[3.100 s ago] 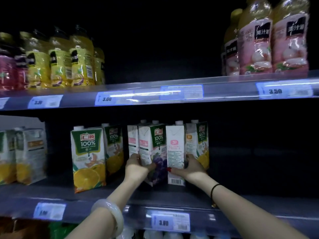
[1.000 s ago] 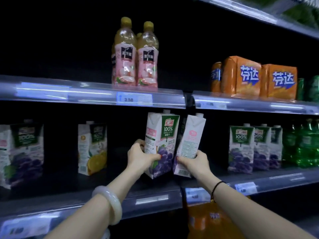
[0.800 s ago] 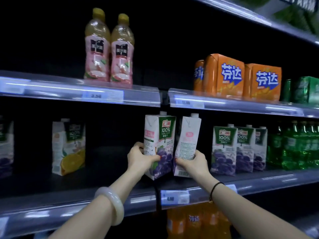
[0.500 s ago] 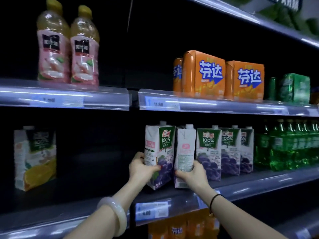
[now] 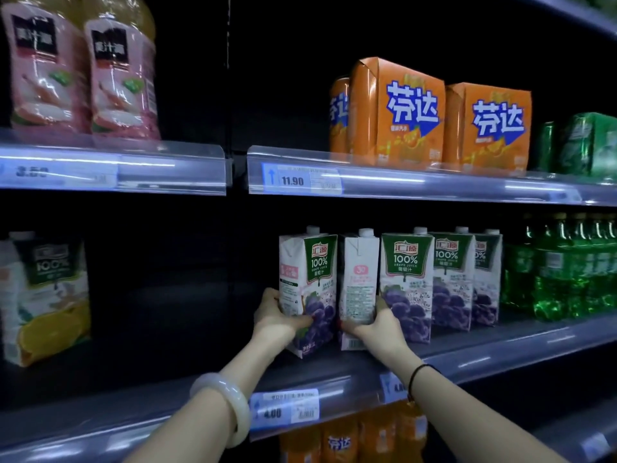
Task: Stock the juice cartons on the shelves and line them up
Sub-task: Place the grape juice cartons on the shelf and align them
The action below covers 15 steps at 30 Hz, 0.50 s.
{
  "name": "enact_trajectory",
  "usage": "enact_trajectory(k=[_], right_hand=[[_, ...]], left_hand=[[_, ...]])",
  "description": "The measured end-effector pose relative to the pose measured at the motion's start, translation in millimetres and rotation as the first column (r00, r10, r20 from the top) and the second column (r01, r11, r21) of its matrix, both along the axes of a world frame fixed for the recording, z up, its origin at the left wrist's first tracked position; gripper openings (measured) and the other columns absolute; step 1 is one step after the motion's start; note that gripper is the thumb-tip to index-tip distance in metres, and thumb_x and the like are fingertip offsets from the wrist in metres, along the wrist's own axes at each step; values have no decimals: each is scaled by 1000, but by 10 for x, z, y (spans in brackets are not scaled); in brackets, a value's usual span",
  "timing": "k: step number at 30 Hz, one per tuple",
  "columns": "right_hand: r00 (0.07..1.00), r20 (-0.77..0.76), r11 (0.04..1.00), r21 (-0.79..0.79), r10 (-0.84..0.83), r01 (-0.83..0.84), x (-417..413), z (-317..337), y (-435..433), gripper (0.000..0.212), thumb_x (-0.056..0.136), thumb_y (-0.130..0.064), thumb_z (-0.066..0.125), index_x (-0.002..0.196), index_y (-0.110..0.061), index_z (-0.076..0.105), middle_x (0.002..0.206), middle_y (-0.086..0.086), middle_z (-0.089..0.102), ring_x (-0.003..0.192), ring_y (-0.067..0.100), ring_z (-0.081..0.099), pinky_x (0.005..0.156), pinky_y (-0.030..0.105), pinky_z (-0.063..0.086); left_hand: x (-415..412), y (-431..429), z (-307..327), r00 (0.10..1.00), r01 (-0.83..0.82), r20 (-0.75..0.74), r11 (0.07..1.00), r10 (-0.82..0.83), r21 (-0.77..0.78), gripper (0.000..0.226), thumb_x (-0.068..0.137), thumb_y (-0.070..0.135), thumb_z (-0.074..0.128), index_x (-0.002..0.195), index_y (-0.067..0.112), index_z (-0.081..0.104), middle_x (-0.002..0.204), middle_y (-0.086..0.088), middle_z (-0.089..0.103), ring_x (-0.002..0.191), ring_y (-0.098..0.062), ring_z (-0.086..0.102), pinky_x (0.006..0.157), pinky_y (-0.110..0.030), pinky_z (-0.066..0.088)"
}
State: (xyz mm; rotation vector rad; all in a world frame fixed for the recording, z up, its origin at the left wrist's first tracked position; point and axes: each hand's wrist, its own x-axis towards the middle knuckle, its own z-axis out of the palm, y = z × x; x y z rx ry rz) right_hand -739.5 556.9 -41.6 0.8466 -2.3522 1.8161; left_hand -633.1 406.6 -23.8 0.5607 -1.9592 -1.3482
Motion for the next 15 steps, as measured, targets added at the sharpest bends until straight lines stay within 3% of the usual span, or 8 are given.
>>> enact_trajectory(k=[9,13,15], right_hand=[[995,-15,986,133,-103,104,133,36,49,42,75,-20,77,109,-15,52,109,3,66,94,19,61,87,34,51],[991,-33,978,163,-129,132,283,44,141,50,79,-19,72,125,-10,52,122,6,63,103,19,59,86,29,48],[988,-34,974,166,-149,153,404,48,179,55,81,-19,71,130,-8,49,126,8,61,110,23,58,89,30,47]], left_hand=[[120,9,-12,996,72,56,997,-70,-28,65,72,9,72,130,17,45,105,0,59,93,-17,57,80,-26,47],[268,-40,-25,992,80,108,994,-72,-71,64,70,7,76,128,9,49,119,-8,60,92,-14,54,78,-23,44],[379,-58,-32,990,81,124,992,-69,-93,60,69,10,78,123,8,53,117,-9,62,92,-13,55,76,-23,43]])
